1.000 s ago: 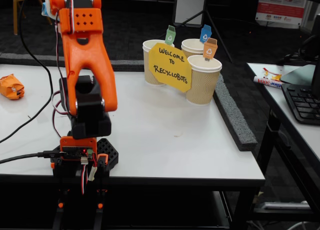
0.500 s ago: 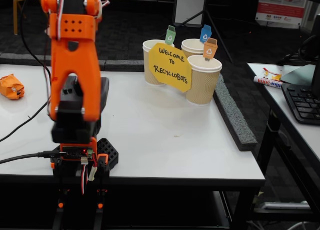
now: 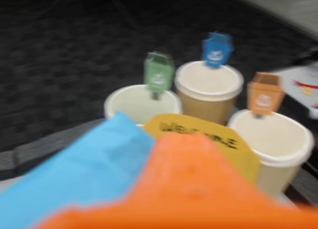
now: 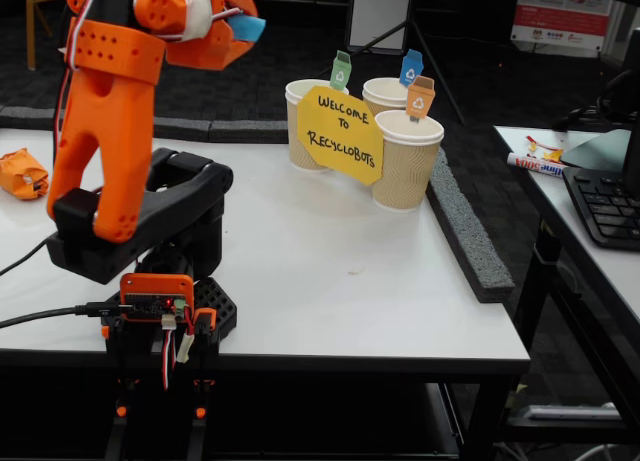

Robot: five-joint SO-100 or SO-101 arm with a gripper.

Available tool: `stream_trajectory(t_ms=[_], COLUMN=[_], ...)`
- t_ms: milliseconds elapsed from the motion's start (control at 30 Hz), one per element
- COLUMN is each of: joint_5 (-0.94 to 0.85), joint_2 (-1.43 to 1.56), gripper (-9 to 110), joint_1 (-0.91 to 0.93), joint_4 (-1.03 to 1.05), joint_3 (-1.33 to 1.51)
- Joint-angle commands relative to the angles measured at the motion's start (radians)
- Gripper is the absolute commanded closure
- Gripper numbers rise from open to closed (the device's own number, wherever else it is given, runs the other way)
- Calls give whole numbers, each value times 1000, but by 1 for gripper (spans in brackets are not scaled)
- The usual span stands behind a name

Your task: Sort rubbish by color.

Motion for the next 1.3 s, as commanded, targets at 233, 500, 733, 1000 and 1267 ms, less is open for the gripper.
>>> stream_trajectory(t_ms=[233,500,733,1000,1267], joint_5=[-11,-18,-18,-18,-18], joint_2=[2,2,2,0,-130], gripper=[101,101,101,101,101], joint_1=[110,117,117,118,118], joint_4=[37,41,44,14,-115], joint_3=[-118,-124,-120,-69,17])
